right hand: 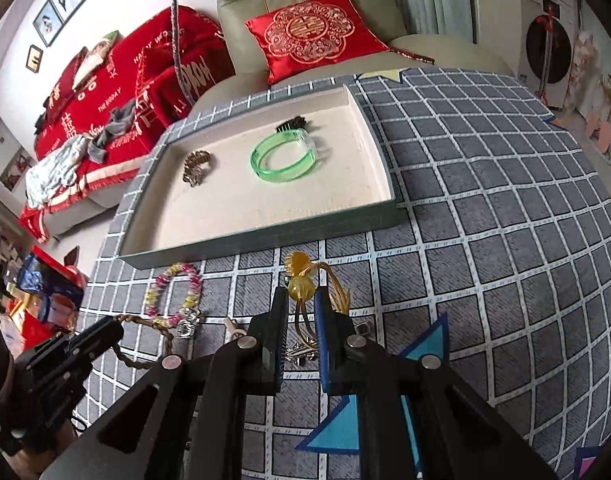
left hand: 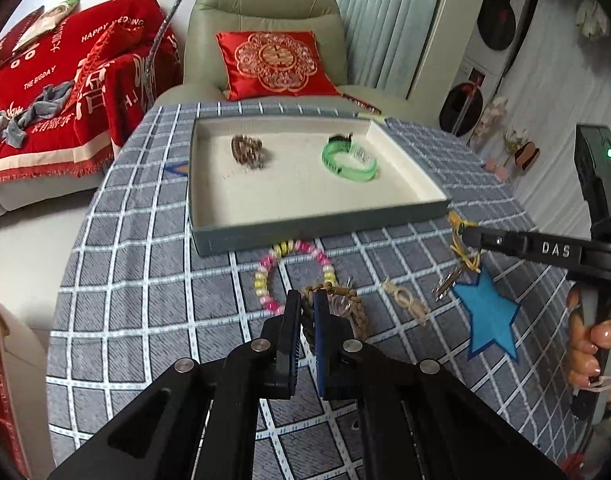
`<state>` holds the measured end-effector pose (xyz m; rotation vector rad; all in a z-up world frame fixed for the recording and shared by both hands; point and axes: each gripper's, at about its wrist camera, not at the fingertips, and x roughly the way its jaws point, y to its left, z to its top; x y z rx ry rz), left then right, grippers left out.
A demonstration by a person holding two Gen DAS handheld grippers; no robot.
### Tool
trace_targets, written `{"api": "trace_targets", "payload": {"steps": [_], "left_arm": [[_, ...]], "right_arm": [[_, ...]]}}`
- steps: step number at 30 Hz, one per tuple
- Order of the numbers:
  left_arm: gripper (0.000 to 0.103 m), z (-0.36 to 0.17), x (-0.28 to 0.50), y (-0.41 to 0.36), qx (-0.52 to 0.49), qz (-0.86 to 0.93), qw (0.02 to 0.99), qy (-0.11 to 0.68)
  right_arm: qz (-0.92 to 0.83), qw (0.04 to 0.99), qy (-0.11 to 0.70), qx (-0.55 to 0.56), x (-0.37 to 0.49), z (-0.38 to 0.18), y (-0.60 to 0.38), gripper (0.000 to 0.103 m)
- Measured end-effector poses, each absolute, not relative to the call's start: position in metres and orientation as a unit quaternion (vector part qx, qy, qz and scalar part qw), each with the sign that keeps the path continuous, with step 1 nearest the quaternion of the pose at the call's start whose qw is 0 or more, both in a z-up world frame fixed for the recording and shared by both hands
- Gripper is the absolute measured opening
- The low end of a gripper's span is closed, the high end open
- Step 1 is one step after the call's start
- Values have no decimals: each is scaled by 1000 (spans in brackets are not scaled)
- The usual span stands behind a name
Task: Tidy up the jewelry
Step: 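Grasp the braided rope bracelet with the left gripper while the right gripper grasps the yellow cord bracelet, then carry the rope bracelet into the tray and open the left gripper while the right releases the cord bracelet there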
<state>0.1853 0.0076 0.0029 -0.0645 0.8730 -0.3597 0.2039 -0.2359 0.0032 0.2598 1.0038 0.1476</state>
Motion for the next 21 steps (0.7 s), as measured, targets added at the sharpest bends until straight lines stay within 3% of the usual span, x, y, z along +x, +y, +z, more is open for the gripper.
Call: {"api": "trace_targets", "payload": {"steps": [14, 21], "left_arm": [[21, 46, 224, 16, -26, -177, 911, 372], [21, 40, 270, 14, -28, -170, 908, 382]], "right_arm": [[82, 879, 451, 130, 223, 39, -237, 14], [83, 882, 448, 117, 263, 46, -230, 14]]}}
